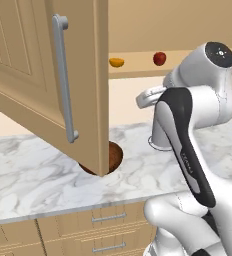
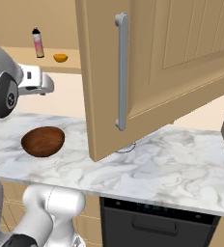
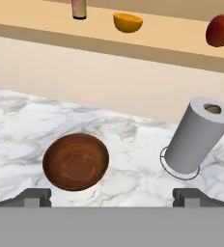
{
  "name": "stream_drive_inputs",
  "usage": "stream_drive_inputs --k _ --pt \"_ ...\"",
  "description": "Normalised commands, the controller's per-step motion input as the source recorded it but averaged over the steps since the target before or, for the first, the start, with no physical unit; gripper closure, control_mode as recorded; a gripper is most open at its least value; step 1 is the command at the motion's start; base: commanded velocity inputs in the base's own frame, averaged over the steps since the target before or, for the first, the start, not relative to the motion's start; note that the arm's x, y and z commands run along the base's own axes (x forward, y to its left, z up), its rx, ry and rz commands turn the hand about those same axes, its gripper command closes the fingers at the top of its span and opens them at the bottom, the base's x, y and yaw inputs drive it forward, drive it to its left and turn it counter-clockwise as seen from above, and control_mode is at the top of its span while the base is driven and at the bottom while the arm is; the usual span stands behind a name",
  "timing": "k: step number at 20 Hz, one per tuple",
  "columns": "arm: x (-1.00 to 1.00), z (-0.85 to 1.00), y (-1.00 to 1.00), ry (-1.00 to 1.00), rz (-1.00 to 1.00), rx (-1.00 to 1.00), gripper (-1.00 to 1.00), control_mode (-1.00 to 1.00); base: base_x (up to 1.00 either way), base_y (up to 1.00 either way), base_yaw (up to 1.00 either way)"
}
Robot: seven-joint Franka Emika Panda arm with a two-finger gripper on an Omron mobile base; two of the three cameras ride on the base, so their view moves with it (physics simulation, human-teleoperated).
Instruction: Open the cabinet. Pick the orange and apple from the cabinet and place them into the bowl. Then close the cabinet.
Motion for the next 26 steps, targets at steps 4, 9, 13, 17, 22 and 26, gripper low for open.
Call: stream_drive_inputs --k 4,9,13,17,22,26 --pt "0.27 0.03 0.00 -0.14 -0.05 0.00 -1.00 -1.00 0.00 0.00 0.00" --pt "0.29 0.19 0.00 -0.09 -0.06 0.00 -1.00 -1.00 0.00 0.00 0.00" --pt "0.31 0.33 0.00 -0.02 -0.05 0.00 -1.00 -1.00 0.00 0.00 0.00" --pt "0.36 0.19 0.09 0.00 -0.03 0.00 -1.00 -1.00 0.00 0.00 0.00" --pt "0.29 0.08 0.27 0.00 -0.01 0.00 -1.00 -1.00 0.00 0.00 0.00" --pt "0.22 0.07 0.16 0.00 0.00 0.00 -1.00 -1.00 0.00 0.00 0.00"
